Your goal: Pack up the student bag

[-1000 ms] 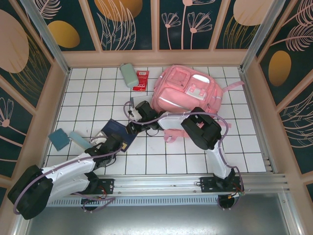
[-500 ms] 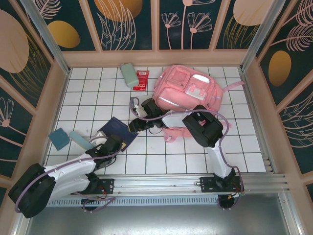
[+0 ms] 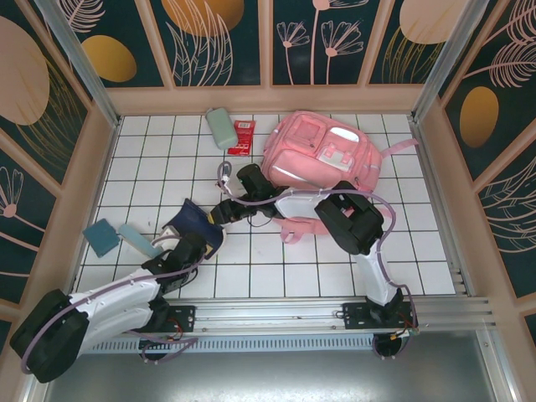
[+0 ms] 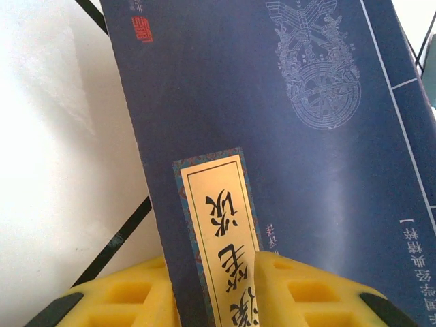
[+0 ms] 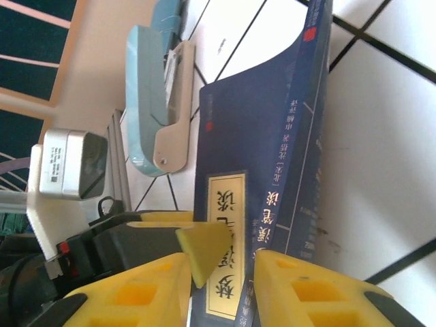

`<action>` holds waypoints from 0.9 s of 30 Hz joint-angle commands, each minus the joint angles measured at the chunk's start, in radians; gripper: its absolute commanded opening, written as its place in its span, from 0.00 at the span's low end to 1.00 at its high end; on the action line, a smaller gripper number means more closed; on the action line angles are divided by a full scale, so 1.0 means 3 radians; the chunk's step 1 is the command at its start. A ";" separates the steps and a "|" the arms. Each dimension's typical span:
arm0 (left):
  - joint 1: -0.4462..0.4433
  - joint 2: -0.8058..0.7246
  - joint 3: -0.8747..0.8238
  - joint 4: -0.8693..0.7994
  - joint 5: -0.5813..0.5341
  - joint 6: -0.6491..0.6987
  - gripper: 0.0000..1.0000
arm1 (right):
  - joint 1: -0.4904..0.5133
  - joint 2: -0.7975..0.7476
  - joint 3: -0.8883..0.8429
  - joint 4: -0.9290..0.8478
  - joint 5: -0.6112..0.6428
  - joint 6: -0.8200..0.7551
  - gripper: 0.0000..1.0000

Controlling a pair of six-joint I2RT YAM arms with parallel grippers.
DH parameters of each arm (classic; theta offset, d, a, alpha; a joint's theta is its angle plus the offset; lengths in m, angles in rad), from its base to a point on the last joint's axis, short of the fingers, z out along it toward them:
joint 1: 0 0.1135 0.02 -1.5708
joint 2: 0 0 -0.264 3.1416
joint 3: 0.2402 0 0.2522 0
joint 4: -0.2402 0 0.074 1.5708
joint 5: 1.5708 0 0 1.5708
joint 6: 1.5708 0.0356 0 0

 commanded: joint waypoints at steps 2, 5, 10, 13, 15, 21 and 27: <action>0.0031 -0.0056 -0.0196 -0.0044 0.0382 -0.0152 0.32 | 0.0232 0.0170 0.0172 -0.0546 -0.0053 -0.0223 0.32; 0.0031 -0.0149 -0.0195 -0.0093 0.0367 -0.0147 0.32 | 0.0240 0.0196 0.0181 -0.0591 0.0009 -0.0252 0.31; 0.0031 -0.0189 -0.0202 -0.0122 0.0379 -0.0147 0.32 | 0.0244 0.0173 0.0231 -0.0808 0.0299 -0.0385 0.32; 0.0032 -0.0189 -0.0203 -0.0117 0.0377 -0.0154 0.32 | 0.0244 0.0189 0.0251 -0.0935 0.0477 -0.0456 0.33; 0.0034 -0.0189 -0.0206 -0.0110 0.0381 -0.0152 0.32 | 0.0246 0.0194 0.0246 -0.0977 0.0559 -0.0487 0.34; 0.0035 -0.0186 -0.0213 -0.0097 0.0381 -0.0152 0.33 | 0.0231 0.0171 0.0225 -0.1002 0.0670 -0.0498 0.40; 0.0035 -0.0184 -0.0217 -0.0092 0.0396 -0.0152 0.33 | 0.0208 0.0202 0.0256 -0.1051 0.0764 -0.0503 0.41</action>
